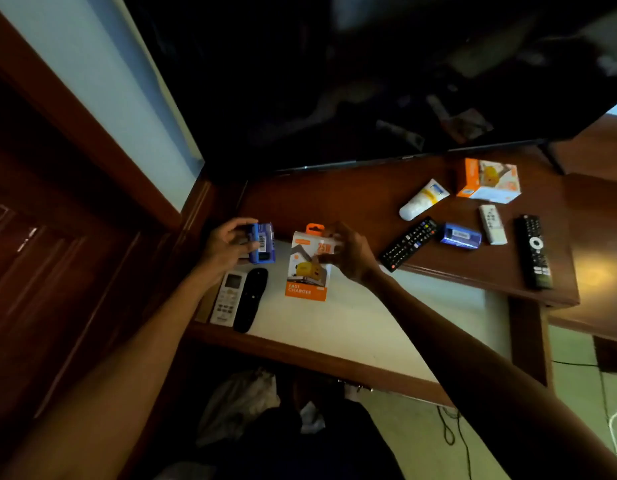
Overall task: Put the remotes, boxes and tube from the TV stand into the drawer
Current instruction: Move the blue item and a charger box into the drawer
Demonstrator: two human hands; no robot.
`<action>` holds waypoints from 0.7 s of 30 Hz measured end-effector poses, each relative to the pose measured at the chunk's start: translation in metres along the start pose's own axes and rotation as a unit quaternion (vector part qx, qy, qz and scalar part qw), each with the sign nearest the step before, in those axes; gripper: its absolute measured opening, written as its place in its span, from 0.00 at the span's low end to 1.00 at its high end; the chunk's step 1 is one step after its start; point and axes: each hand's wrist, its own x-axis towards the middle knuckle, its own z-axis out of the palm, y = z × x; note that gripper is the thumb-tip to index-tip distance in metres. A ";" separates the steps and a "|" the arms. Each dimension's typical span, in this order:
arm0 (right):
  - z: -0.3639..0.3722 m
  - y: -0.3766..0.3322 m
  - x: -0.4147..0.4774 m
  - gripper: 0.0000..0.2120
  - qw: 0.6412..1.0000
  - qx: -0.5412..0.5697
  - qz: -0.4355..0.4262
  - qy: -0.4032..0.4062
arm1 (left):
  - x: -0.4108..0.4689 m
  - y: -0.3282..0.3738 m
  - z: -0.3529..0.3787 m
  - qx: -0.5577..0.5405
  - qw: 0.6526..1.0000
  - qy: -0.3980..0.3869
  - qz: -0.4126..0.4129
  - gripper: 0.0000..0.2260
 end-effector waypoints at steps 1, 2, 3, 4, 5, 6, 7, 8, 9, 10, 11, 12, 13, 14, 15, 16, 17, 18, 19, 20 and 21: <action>0.012 0.002 -0.004 0.23 1.000 -0.009 0.000 -0.006 | -0.003 -0.008 -0.006 0.004 1.000 0.005 -0.002 0.21; 0.024 0.007 -0.008 0.22 1.000 -0.016 0.005 -0.010 | -0.004 -0.017 -0.011 0.013 1.000 0.008 -0.003 0.21; 0.037 0.013 -0.013 0.22 1.000 -0.019 0.014 -0.011 | -0.006 -0.026 -0.015 0.021 1.000 0.008 -0.007 0.21; 0.050 0.019 -0.017 0.21 0.999 -0.016 0.027 -0.010 | -0.007 -0.034 -0.017 0.028 1.000 0.004 -0.013 0.21; 0.061 0.026 -0.021 0.21 0.999 -0.010 0.040 -0.008 | -0.008 -0.042 -0.019 0.035 0.999 -0.001 -0.018 0.21; 0.073 0.032 -0.025 0.20 0.999 -0.004 0.051 -0.006 | -0.009 -0.051 -0.019 0.047 0.999 -0.005 -0.023 0.21; 0.082 0.038 -0.027 0.20 0.998 0.002 0.061 -0.001 | -0.010 -0.058 -0.018 0.058 0.998 -0.007 -0.026 0.21; 0.091 0.044 -0.028 0.20 0.997 0.007 0.071 0.006 | -0.009 -0.066 -0.018 0.068 0.997 -0.008 -0.025 0.21; 0.098 0.048 -0.028 0.20 0.997 0.010 0.081 0.011 | -0.008 -0.074 -0.018 0.072 0.997 -0.010 -0.025 0.21; 0.106 0.053 -0.027 0.20 0.996 0.009 0.089 0.015 | -0.006 -0.080 -0.018 0.073 0.997 -0.010 -0.026 0.20; 0.112 0.056 -0.025 0.21 0.995 0.007 0.094 0.019 | -0.004 -0.086 -0.018 0.074 0.997 -0.010 -0.027 0.20; 0.119 0.059 -0.022 0.21 0.995 0.005 0.097 0.022 | -0.002 -0.090 -0.018 0.076 0.997 -0.008 -0.029 0.20; 0.125 0.061 -0.019 0.21 0.995 0.007 0.100 0.022 | 0.001 -0.093 -0.018 0.077 0.997 -0.005 -0.029 0.19; 0.132 0.062 -0.016 0.20 0.995 0.012 0.102 0.021 | 0.004 -0.096 -0.019 0.079 0.997 -0.002 -0.028 0.19; 0.137 0.062 -0.014 0.20 0.994 0.016 0.104 0.020 | 0.006 -0.099 -0.020 0.079 0.997 0.002 -0.024 0.19; 0.143 0.062 -0.011 0.20 0.994 0.020 0.105 0.018 | 0.009 -0.101 -0.022 0.081 0.996 0.006 -0.021 0.19; 0.147 0.062 -0.009 0.20 0.994 0.022 0.108 0.013 | 0.011 -0.103 -0.024 0.081 0.996 0.009 -0.021 0.19; 0.150 0.063 -0.007 0.20 0.993 0.024 0.111 0.006 | 0.013 -0.105 -0.026 0.080 0.996 0.014 -0.024 0.19; 0.152 0.064 -0.005 0.20 0.993 0.024 0.117 -0.003 | 0.015 -0.105 -0.029 0.080 0.996 0.019 -0.026 0.19; 0.153 0.065 -0.004 0.20 0.992 0.024 0.123 -0.011 | 0.016 -0.105 -0.031 0.081 0.996 0.025 -0.028 0.19; 0.154 0.066 -0.004 0.20 0.991 0.022 0.129 -0.019 | 0.017 -0.105 -0.033 0.081 0.996 0.029 -0.030 0.19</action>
